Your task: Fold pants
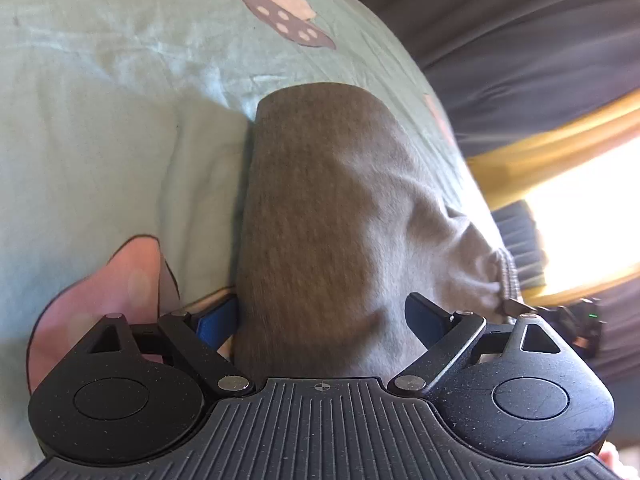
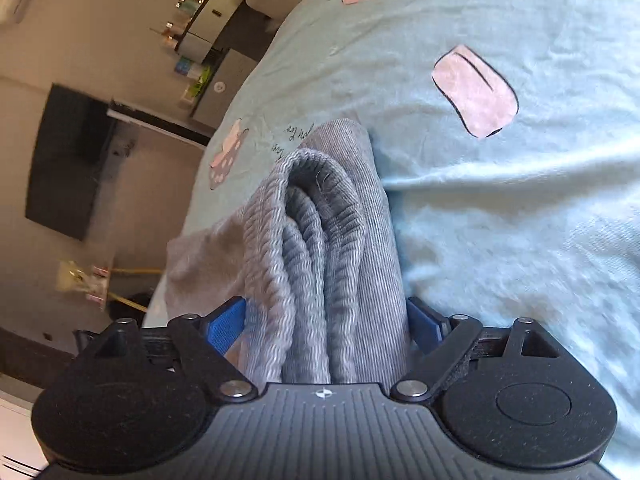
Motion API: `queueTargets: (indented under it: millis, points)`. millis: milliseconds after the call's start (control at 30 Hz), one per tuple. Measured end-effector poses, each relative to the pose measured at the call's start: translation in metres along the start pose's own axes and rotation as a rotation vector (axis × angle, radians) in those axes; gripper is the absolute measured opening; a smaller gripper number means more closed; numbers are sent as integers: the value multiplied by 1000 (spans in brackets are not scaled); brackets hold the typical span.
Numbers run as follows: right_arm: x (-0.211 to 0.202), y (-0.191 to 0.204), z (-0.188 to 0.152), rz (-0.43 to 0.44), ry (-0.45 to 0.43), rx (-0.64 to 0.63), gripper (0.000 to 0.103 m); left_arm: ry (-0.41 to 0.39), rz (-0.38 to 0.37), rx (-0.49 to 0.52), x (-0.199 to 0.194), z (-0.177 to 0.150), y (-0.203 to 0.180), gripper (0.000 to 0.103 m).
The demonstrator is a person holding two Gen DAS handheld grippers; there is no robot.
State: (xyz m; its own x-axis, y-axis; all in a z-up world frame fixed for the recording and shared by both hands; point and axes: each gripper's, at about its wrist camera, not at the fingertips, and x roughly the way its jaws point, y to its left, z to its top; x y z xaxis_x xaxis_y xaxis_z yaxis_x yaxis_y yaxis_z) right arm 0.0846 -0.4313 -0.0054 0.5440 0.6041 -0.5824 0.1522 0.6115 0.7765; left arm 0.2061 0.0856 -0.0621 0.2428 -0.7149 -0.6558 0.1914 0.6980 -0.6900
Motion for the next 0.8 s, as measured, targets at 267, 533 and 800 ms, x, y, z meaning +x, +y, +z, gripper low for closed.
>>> queueTargets:
  millis: [267,533,800]
  points:
    - [26,13,14,43,43,-69,95,40,-100,36,27,13,-6,102]
    - [46,30,18,-48,33,-146,66,1,-99,63,28,12,-10,83]
    - [27,72,2,-79,-38,-239,56,-55,-45,100,5,5,-28,41]
